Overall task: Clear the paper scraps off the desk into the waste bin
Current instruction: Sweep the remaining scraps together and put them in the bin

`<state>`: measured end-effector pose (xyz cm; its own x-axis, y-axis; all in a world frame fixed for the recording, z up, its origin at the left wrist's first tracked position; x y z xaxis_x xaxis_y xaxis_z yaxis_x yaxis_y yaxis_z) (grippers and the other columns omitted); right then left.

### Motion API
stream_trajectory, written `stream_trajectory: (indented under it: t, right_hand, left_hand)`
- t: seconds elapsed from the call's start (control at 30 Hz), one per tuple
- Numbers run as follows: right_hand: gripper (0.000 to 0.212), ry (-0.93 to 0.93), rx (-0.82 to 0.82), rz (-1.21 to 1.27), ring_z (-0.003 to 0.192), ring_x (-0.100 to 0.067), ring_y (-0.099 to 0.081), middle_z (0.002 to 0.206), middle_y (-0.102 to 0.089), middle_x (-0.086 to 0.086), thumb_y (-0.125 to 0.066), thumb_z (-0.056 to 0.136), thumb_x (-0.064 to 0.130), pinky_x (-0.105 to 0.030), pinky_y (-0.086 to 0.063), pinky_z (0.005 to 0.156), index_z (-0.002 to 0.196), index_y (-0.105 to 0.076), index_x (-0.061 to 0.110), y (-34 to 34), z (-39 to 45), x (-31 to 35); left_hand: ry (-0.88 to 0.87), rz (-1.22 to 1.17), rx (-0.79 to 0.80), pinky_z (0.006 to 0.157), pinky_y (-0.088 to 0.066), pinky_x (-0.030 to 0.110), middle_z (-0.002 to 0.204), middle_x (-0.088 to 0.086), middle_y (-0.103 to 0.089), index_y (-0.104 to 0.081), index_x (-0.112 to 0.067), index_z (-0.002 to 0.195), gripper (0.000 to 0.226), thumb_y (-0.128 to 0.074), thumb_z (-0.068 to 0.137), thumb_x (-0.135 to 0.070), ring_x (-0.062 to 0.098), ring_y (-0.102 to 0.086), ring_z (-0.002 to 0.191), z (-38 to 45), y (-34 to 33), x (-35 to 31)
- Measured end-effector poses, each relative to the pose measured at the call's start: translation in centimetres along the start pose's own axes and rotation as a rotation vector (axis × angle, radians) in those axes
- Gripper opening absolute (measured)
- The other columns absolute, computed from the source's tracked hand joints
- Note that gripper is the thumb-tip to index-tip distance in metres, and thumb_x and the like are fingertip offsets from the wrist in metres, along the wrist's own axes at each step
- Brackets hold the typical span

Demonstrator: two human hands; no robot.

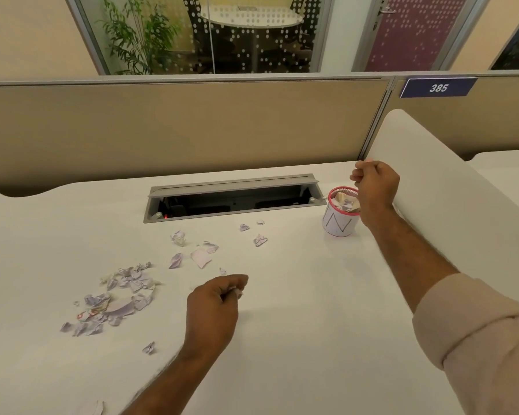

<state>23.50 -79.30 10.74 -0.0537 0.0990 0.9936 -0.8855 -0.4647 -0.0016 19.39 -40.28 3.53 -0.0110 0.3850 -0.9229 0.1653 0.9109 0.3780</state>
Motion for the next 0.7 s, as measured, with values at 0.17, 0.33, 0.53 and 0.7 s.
stream_trajectory:
  t: [0.17,0.33,0.53,0.7]
  right_hand:
    - [0.016,-0.316,0.105,0.297,0.052,-0.015,-0.05,0.067,-0.057,-0.008,-0.055,0.085,0.016,-0.022,-0.042,0.048,0.073,-0.063,0.01,0.3,-7.9,-2.5]
    - [0.036,-0.736,0.405,0.308,0.059,-0.016,-0.05,0.07,-0.059,-0.008,-0.042,0.1,0.03,-0.026,-0.039,0.055,0.084,-0.063,0.006,-2.8,-20.0,-8.0]
    - [0.05,-1.01,0.483,0.589,0.087,-0.029,-0.067,0.087,-0.071,-0.017,-0.042,0.099,0.038,-0.039,-0.052,0.089,0.082,-0.072,0.002,-4.6,-25.1,-8.5]
    - [0.041,-1.129,0.374,0.617,0.071,-0.025,-0.057,0.074,-0.061,-0.015,-0.044,0.099,0.033,-0.028,-0.046,0.074,0.088,-0.065,0.001,-4.2,-25.4,-9.9]
  left_hand:
    - [-0.026,-0.143,-0.013,0.089,-0.055,0.024,0.09,-0.016,-0.075,-0.071,-0.038,0.09,0.046,-0.061,0.086,0.007,0.0,-0.069,0.089,-0.1,-1.2,-1.7]
    - [-0.107,-0.186,0.032,0.093,-0.054,0.027,0.096,-0.014,-0.075,-0.069,-0.033,0.108,0.044,-0.063,0.086,0.005,0.001,-0.069,0.095,-0.1,-3.2,-4.3]
    - [-0.162,-0.057,0.057,0.093,-0.054,0.026,0.105,-0.02,-0.072,-0.069,-0.033,0.115,0.038,-0.071,0.085,-0.009,-0.005,-0.065,0.099,-0.1,-4.0,-4.8]
    - [-0.288,0.14,0.084,0.096,-0.045,0.019,0.112,-0.028,-0.063,-0.064,-0.044,0.11,0.042,-0.078,0.078,-0.021,-0.005,-0.053,0.112,-0.5,-4.5,-4.5]
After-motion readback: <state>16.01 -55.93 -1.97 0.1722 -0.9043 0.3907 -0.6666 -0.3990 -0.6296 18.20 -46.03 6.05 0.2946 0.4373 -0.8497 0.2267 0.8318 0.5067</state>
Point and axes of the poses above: each hand's wrist, its own z-axis towards the middle knuckle, its own y-axis out of the back of the hand, x = y × z, the point moved 8 cm from there along z, towards the middle knuckle
